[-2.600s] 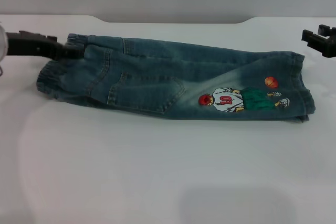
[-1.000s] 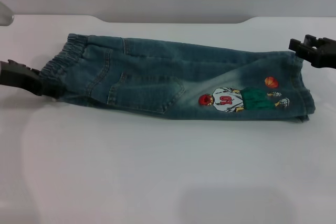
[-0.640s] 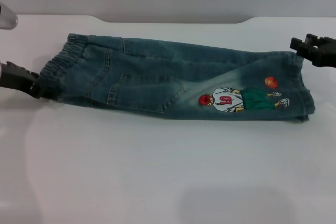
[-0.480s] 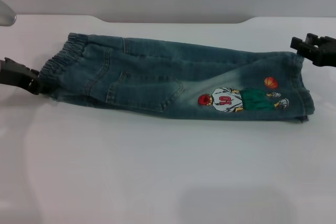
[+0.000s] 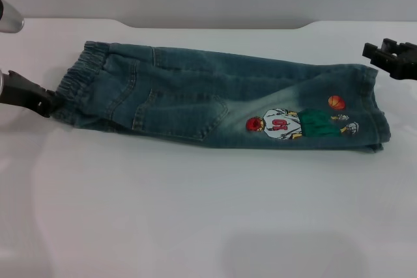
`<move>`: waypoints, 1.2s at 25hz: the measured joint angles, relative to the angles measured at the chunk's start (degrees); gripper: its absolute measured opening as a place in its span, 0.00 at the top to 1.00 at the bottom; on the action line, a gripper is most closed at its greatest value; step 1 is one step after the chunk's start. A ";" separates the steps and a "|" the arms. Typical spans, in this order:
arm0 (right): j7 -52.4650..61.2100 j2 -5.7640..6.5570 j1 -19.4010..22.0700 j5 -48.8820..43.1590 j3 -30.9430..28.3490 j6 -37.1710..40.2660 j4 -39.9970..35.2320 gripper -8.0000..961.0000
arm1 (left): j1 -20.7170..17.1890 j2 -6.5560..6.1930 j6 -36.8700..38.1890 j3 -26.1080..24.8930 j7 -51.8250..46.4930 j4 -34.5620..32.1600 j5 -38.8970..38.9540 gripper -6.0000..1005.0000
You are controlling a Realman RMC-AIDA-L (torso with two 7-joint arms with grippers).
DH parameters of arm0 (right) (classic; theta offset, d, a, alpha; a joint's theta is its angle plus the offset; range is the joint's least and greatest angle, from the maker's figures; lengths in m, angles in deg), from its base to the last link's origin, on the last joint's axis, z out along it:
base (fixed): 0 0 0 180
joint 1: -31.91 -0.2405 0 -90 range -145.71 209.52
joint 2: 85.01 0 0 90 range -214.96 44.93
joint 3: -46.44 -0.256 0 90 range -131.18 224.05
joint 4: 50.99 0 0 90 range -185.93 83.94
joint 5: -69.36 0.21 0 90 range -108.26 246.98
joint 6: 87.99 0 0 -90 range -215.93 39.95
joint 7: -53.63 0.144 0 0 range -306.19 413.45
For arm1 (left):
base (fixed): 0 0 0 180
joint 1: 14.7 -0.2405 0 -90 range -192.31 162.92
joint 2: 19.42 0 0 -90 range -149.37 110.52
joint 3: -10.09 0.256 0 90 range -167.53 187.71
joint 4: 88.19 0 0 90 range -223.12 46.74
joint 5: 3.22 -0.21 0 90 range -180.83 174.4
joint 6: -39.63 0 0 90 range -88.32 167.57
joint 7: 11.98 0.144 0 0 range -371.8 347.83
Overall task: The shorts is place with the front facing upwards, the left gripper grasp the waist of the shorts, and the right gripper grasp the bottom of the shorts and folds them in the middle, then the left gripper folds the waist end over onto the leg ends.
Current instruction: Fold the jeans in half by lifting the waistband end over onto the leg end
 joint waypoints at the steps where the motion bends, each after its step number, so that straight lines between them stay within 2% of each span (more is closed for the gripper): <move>1: 0.00 0.02 -0.02 0.01 0.00 -0.02 0.00 0.51 | 0.00 0.00 -0.04 0.00 0.00 0.00 0.00 0.72; 11: 0.00 0.05 -0.06 0.49 -0.01 -0.09 0.05 0.51 | -0.24 0.07 -0.05 -0.13 0.12 -0.78 0.00 0.95; 15: 0.00 0.05 -0.16 0.52 0.10 -0.14 0.06 0.51 | -0.64 0.80 1.40 -0.42 -0.12 -3.91 0.33 0.96; 19: 0.00 0.05 -0.39 0.55 0.30 -0.33 0.46 0.51 | -1.35 2.04 6.08 -0.11 -0.41 -11.27 1.56 0.97; 24: 0.00 0.12 -0.49 0.58 0.05 -0.37 0.87 0.51 | -1.62 2.12 11.47 1.50 -0.51 -16.64 6.59 0.97; 30: 0.00 0.10 -0.23 0.58 0.04 -0.36 1.04 0.51 | -1.62 2.11 13.57 6.08 -0.98 -20.94 8.65 0.97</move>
